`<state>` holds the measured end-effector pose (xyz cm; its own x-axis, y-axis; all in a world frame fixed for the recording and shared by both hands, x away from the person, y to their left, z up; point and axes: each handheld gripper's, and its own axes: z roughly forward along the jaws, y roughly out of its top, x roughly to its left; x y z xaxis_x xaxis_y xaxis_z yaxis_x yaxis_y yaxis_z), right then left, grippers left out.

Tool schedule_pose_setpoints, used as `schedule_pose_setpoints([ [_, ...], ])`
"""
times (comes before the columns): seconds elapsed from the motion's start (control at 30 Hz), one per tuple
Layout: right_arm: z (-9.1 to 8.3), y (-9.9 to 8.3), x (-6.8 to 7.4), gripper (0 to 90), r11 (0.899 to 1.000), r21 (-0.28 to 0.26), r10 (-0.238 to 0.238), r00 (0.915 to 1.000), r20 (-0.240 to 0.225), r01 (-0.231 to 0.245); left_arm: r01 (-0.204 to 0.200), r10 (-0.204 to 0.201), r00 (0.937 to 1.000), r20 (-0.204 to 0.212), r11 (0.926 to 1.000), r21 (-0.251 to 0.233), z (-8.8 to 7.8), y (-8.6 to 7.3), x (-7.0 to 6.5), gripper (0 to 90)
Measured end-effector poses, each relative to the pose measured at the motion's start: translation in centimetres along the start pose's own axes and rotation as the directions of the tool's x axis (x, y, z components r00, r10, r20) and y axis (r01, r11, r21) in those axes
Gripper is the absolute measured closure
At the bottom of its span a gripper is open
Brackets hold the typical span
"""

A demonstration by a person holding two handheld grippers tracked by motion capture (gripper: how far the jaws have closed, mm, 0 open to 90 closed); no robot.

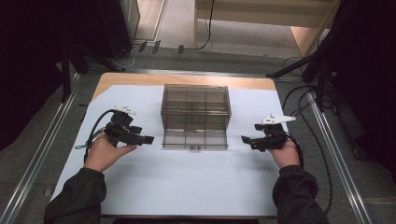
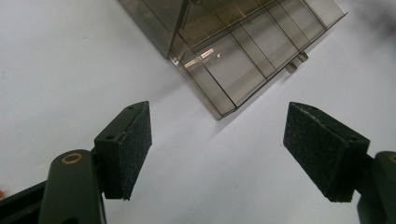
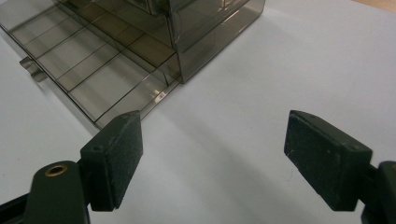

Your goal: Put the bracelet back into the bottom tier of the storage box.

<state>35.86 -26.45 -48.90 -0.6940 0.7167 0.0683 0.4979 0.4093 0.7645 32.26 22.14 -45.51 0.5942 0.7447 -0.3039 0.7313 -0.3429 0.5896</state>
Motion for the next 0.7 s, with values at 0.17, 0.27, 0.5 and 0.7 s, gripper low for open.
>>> schedule_pose_setpoints([
  [0.17, 0.01, -0.05, -0.10, 21.0, 1.000, 0.000, 0.007, 1.0000, 0.000, -0.007, -0.008, 0.008, 1.0000, 0.004, 0.9999, 0.010, 0.04, -0.03, -0.17, 28.3],
  [0.27, -0.08, -0.18, -0.26, 21.0, 1.000, 0.007, 0.009, 1.0000, 0.005, -0.009, -0.012, 0.012, 0.9999, 0.002, 0.9999, 0.002, -0.02, 0.04, -0.35, 29.7],
  [0.5, -0.20, -0.20, -0.33, 21.0, 1.000, -0.002, 0.023, 0.9997, 0.001, -0.023, -0.069, 0.068, 0.9973, 0.026, 0.9975, 0.019, 0.27, 0.11, -0.71, 39.8],
  [0.7, -0.19, -0.22, -0.09, 20.9, 1.000, 0.011, 0.016, 0.9999, 0.004, -0.016, -0.065, 0.064, 0.9973, 0.035, 0.9973, 0.034, 0.29, 0.20, -0.78, 41.1],
])
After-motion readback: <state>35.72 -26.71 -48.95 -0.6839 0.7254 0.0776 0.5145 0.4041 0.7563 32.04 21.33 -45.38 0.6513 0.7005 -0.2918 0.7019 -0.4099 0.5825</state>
